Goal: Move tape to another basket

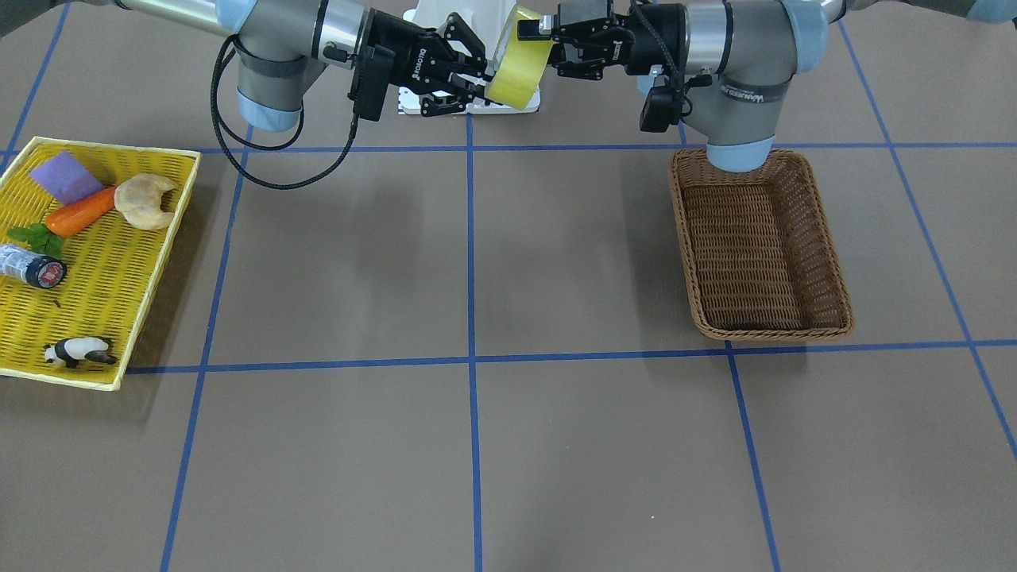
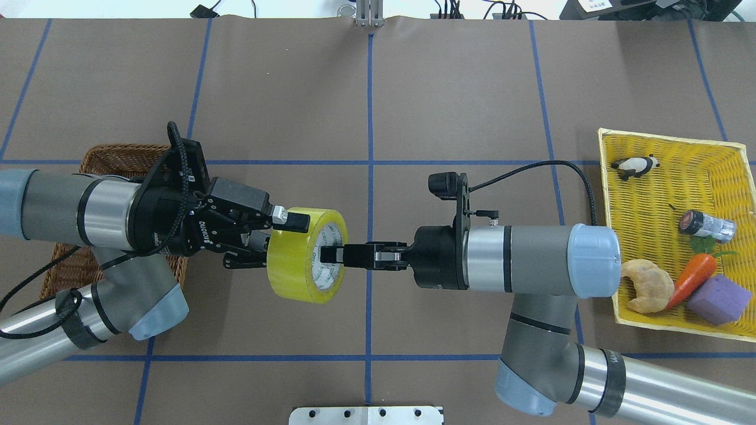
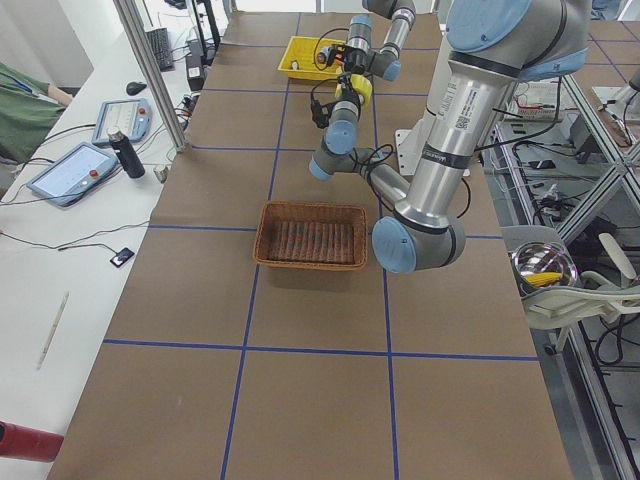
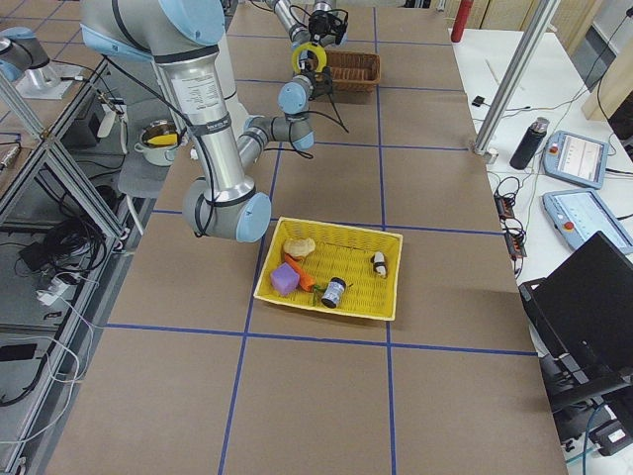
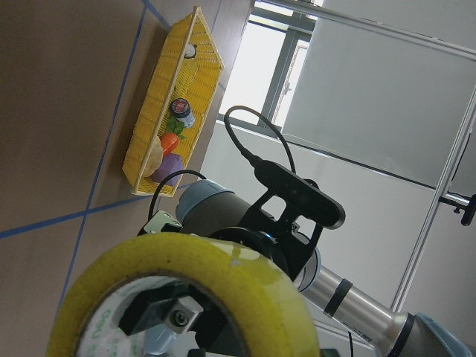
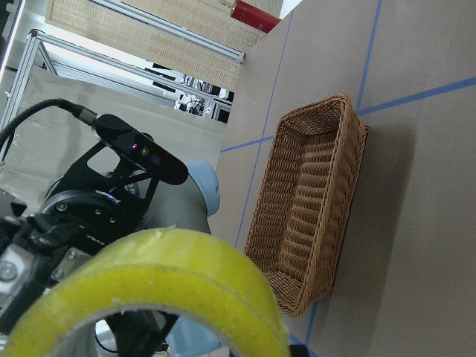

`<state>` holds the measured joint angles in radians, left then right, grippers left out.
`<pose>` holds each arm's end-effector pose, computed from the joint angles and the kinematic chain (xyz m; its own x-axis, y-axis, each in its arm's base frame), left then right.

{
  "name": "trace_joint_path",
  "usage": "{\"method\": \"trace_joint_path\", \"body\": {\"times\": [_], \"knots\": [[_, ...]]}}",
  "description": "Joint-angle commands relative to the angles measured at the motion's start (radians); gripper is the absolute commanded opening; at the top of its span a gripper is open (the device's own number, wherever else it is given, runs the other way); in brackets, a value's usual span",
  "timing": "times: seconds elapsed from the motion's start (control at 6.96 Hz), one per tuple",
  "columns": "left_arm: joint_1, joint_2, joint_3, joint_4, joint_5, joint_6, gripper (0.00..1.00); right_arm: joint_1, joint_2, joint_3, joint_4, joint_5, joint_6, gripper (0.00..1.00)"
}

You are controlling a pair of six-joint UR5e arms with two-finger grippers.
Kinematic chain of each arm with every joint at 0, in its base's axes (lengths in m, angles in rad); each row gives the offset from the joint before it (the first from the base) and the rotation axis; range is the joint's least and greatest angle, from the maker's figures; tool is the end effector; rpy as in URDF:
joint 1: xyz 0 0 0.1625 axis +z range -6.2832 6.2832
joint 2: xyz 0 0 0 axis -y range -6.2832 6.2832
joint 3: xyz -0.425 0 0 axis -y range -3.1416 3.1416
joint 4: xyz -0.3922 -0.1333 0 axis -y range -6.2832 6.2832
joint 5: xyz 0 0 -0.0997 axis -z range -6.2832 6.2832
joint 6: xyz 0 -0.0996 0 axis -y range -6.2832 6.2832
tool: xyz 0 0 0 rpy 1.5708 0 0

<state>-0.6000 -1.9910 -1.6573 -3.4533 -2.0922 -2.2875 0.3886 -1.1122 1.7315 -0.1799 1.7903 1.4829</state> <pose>0.3675 -0.3528 0.2290 -0.5914 -0.2856 -0.7541 -0.2385 0.9553 -0.1747 -0.4695 -0.3128 0.1843 -0.3757 -0.2464 0.8934 -0.2213 0.9600 0.1717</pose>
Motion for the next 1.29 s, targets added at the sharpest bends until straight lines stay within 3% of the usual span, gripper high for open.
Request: {"method": "trace_joint_path", "body": {"times": [0.0, 0.29, 0.57, 0.72, 1.01, 1.15], "knots": [[0.000, 0.001, 0.001, -0.001, 0.000, 0.000, 0.53, 0.000, 0.003, 0.002, 0.000, -0.002, 0.001, 0.40], [0.000, 0.001, 0.001, -0.001, 0.000, 0.000, 0.52, 0.000, 0.005, 0.003, 0.000, -0.003, 0.001, 0.51], [0.000, 0.001, -0.001, -0.001, -0.002, -0.001, 0.47, 0.000, 0.006, 0.006, 0.000, -0.006, 0.002, 0.84], [0.000, 0.004, -0.001, -0.003, -0.002, -0.004, 0.33, 0.001, 0.006, 0.006, 0.000, -0.008, 0.017, 0.93], [0.000, 0.012, -0.001, -0.007, -0.005, -0.004, 0.00, 0.001, 0.000, 0.006, 0.000, -0.006, 0.025, 0.98], [0.000, 0.012, -0.001, -0.007, -0.008, -0.003, 0.00, 0.001, -0.011, 0.006, 0.002, -0.002, 0.025, 0.99]]}}
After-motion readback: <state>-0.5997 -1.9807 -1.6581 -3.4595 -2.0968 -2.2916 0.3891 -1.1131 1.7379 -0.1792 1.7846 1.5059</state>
